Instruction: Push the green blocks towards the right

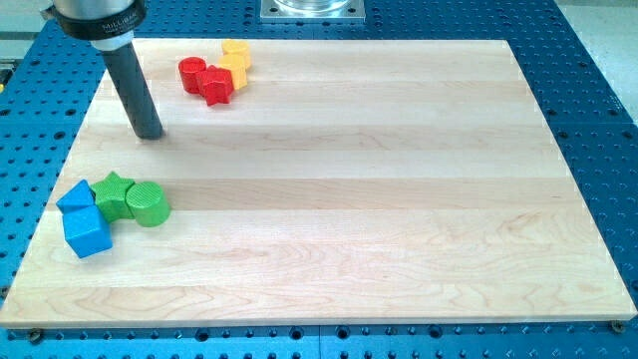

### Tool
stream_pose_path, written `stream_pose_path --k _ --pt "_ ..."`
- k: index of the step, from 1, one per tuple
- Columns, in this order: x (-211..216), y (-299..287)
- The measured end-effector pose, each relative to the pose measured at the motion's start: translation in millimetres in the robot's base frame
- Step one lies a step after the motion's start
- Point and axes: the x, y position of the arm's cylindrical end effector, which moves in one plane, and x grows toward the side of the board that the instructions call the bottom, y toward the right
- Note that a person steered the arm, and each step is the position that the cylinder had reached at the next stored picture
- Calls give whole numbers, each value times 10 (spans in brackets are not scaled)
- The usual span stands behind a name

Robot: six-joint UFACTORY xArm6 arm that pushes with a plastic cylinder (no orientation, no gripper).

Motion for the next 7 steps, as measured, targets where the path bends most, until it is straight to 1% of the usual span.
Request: stream_pose_path --k 1,2,3,4,5,6,7 --pt "226 -58" --pt "1050 735" --pt "1425 1338" --pt "2109 797" --pt "2112 368" --pt "2340 -269" --pt "1838 -709"
